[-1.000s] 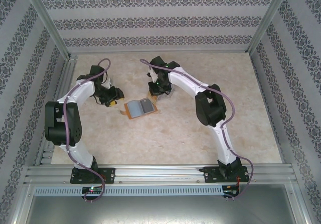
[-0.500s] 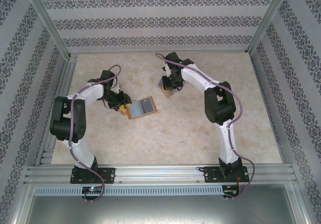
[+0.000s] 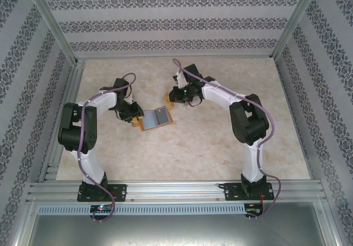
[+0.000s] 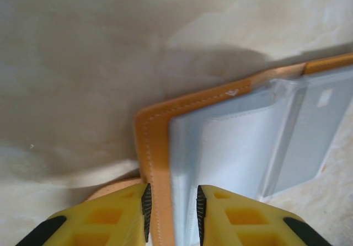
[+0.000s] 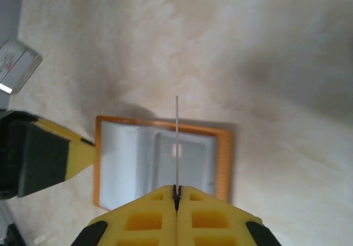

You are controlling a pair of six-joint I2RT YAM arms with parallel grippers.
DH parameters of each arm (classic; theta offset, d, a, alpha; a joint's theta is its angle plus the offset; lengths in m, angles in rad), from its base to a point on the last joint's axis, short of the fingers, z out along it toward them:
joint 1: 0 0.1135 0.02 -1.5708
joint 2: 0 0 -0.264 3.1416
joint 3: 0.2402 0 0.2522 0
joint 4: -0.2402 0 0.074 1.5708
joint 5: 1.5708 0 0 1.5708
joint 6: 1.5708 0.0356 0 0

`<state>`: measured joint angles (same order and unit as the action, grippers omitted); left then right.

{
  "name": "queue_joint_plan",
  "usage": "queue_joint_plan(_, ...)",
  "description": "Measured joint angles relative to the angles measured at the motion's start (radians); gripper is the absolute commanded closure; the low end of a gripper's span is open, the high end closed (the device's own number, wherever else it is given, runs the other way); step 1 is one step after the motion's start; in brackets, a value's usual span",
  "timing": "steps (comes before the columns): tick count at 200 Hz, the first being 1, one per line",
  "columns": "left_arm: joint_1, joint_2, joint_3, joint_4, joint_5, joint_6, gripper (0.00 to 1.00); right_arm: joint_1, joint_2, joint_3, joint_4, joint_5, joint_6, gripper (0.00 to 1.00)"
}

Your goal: Put the credit cards into the card holder

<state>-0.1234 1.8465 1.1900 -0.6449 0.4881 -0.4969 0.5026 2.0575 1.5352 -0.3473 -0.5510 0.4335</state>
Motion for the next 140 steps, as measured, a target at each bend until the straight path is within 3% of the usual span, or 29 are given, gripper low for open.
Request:
queue_joint_plan(82, 0.000, 0.034, 0.004, -0.029, -0.054, 0.015, 0.77, 0.065, 0.016, -0.146, 0.246, -0.090, 0.112, 0.93)
queue_joint_plan(140, -0.001, 0.035, 0.005, -0.029, -0.055, 0.014, 0.86, 0.065, 0.054, -0.157, 0.294, -0.116, 0.140, 0.92)
